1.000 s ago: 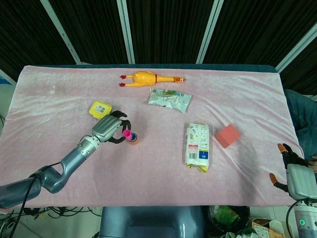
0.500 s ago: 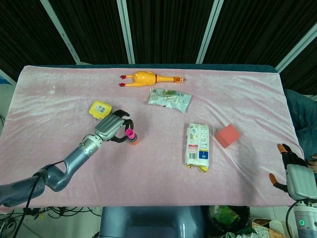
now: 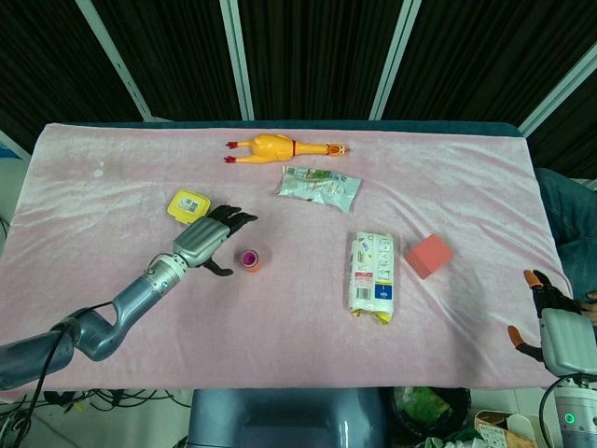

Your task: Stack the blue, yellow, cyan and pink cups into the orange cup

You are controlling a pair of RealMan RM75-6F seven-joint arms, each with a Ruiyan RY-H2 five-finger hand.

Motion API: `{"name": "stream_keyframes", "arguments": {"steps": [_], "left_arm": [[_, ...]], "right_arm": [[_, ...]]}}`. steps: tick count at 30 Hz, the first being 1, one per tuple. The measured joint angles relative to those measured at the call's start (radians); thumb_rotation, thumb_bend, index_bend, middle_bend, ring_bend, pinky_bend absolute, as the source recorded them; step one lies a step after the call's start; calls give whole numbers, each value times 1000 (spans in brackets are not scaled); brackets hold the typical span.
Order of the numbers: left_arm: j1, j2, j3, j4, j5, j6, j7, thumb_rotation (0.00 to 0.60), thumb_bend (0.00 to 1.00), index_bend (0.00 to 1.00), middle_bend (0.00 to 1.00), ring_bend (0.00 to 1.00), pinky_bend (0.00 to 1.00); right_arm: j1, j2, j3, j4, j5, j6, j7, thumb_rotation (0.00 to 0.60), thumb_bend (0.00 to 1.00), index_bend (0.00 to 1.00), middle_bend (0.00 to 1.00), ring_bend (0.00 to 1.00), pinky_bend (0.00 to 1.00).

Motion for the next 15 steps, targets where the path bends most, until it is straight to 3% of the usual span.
{"name": "stream_keyframes", "arguments": {"steps": [6, 15], "left_arm": [[58, 76, -2, -101, -5, 112, 137, 600, 37, 83, 113, 0, 25], [252, 307, 72, -411, -6, 325, 382, 600, 37, 86, 113, 0, 23]], "right_arm": [[0, 0, 0, 3, -8, 4, 3, 600, 236, 57, 63, 168, 228], [-3, -9, -11, 24, -63, 38, -15, 600, 235, 57, 62, 167, 228]]}}
